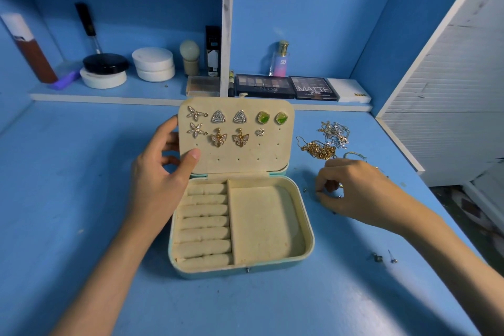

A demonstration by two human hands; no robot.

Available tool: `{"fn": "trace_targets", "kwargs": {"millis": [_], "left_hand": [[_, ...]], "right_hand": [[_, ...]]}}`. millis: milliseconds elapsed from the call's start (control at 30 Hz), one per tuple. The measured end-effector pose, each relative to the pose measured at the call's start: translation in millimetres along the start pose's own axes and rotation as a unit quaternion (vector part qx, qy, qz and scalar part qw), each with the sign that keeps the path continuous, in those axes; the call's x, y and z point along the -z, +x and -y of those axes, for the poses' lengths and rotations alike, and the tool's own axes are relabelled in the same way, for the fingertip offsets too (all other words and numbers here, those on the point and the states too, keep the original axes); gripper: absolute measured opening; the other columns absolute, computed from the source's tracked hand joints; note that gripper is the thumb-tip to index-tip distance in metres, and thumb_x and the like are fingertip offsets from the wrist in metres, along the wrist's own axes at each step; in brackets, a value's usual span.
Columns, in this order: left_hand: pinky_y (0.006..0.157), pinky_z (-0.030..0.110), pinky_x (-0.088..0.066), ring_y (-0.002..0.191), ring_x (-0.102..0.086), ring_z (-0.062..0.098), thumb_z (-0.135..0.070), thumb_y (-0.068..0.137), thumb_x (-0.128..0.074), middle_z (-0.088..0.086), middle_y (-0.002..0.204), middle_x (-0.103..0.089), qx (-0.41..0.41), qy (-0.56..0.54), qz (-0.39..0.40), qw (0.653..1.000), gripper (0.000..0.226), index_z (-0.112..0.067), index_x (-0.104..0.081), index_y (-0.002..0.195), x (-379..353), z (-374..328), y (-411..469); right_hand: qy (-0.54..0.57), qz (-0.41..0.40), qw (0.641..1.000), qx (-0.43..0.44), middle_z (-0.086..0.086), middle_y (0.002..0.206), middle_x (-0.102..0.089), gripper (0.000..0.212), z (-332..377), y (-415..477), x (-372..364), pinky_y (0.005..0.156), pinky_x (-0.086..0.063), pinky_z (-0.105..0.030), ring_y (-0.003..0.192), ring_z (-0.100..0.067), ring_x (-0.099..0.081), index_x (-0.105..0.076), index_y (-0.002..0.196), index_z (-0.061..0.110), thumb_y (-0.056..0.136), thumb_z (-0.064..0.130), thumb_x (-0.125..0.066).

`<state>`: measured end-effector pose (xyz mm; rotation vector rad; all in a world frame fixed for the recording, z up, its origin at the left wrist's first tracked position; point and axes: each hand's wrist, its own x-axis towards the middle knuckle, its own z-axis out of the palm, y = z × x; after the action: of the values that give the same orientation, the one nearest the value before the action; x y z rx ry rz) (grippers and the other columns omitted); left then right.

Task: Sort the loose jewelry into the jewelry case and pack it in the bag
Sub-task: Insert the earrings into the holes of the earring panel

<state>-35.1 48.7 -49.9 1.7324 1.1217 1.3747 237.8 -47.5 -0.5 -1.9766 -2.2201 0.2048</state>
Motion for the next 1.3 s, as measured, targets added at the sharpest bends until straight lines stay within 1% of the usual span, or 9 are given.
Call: {"fn": "trace_targets", "kwargs": {"millis": [100, 267, 367, 467, 567, 700, 1000, 1067, 1300], "left_hand": [[0.074, 0.016, -0.051, 0.086, -0.061, -0.001, -0.027, 0.078, -0.060, -0.034, 0.095, -0.062, 0.000, 0.000, -0.002, 1.000, 0.045, -0.042, -0.052, 0.120, 0, 1, 0], [0.075, 0.017, -0.052, 0.087, -0.061, 0.000, -0.028, 0.078, -0.061, -0.032, 0.096, -0.062, 0.001, -0.003, -0.002, 1.000, 0.046, -0.040, -0.052, 0.121, 0, 1, 0], [0.076, 0.018, -0.052, 0.088, -0.061, 0.001, -0.029, 0.078, -0.061, -0.032, 0.097, -0.062, 0.000, -0.002, -0.001, 1.000, 0.046, -0.042, -0.052, 0.121, 0, 2, 0], [0.075, 0.016, -0.051, 0.088, -0.061, 0.000, -0.027, 0.078, -0.061, -0.033, 0.096, -0.062, -0.003, -0.004, -0.001, 1.000, 0.045, -0.041, -0.053, 0.120, 0, 2, 0], [0.074, 0.014, -0.050, 0.087, -0.060, -0.002, -0.026, 0.078, -0.061, -0.033, 0.095, -0.063, -0.004, -0.006, -0.003, 1.000, 0.045, -0.038, -0.053, 0.121, 0, 3, 1], [0.074, 0.014, -0.050, 0.086, -0.061, -0.001, -0.026, 0.078, -0.061, -0.032, 0.095, -0.063, -0.005, -0.010, -0.004, 1.000, 0.046, -0.037, -0.053, 0.121, -1, 3, 1], [0.075, 0.016, -0.050, 0.088, -0.061, 0.001, -0.026, 0.078, -0.061, -0.031, 0.096, -0.063, -0.005, -0.007, -0.003, 1.000, 0.045, -0.040, -0.052, 0.121, -1, 4, 1], [0.075, 0.016, -0.051, 0.088, -0.061, 0.001, -0.027, 0.079, -0.061, -0.031, 0.096, -0.063, -0.004, -0.006, -0.003, 1.000, 0.046, -0.039, -0.053, 0.121, -1, 4, 1], [0.076, 0.018, -0.052, 0.089, -0.061, 0.003, -0.028, 0.078, -0.061, -0.031, 0.097, -0.063, -0.003, -0.005, -0.003, 1.000, 0.047, -0.040, -0.052, 0.123, 0, 3, 1]], "right_hand": [[-0.027, 0.034, 0.999, -0.004, 0.014, 0.072, -0.047, 0.007, -3, 3, 4, 0.067, -0.048, -0.033, 0.075, -0.015, -0.054, -0.065, 0.077, 0.024, 0.082, 0.027, -0.062], [-0.063, 0.091, 0.994, -0.001, 0.017, 0.072, -0.043, 0.011, 1, 13, 13, 0.062, -0.035, -0.022, 0.074, -0.011, -0.052, -0.060, 0.075, 0.031, 0.085, 0.029, -0.061], [-0.075, 0.086, 0.994, -0.004, 0.018, 0.071, -0.043, 0.007, 3, 19, 11, 0.058, -0.032, -0.019, 0.069, -0.006, -0.047, -0.065, 0.079, 0.028, 0.085, 0.031, -0.062], [-0.071, 0.073, 0.995, -0.014, 0.017, 0.072, -0.045, 0.008, 2, 22, 8, 0.059, -0.032, -0.020, 0.072, -0.010, -0.049, -0.068, 0.082, 0.027, 0.085, 0.033, -0.064], [-0.067, 0.070, 0.995, -0.013, 0.015, 0.071, -0.045, 0.010, 1, 20, 9, 0.054, -0.027, -0.016, 0.072, -0.011, -0.048, -0.069, 0.082, 0.027, 0.085, 0.035, -0.063], [-0.068, 0.059, 0.996, -0.017, 0.012, 0.074, -0.047, 0.014, -1, 16, 11, 0.062, -0.031, -0.022, 0.074, -0.012, -0.047, -0.070, 0.086, 0.026, 0.088, 0.035, -0.059], [-0.069, 0.081, 0.994, 0.006, 0.015, 0.076, -0.047, 0.008, 0, 11, 18, 0.060, -0.033, -0.017, 0.071, -0.005, -0.045, -0.068, 0.088, 0.037, 0.085, 0.034, -0.061], [-0.072, 0.088, 0.993, 0.006, 0.016, 0.077, -0.047, 0.006, 1, 11, 18, 0.059, -0.031, -0.014, 0.072, -0.004, -0.044, -0.067, 0.087, 0.037, 0.085, 0.035, -0.061], [-0.068, 0.084, 0.994, 0.017, 0.018, 0.075, -0.047, 0.009, 0, 9, 14, 0.061, -0.035, -0.016, 0.075, -0.006, -0.047, -0.066, 0.085, 0.033, 0.085, 0.029, -0.059]]}}
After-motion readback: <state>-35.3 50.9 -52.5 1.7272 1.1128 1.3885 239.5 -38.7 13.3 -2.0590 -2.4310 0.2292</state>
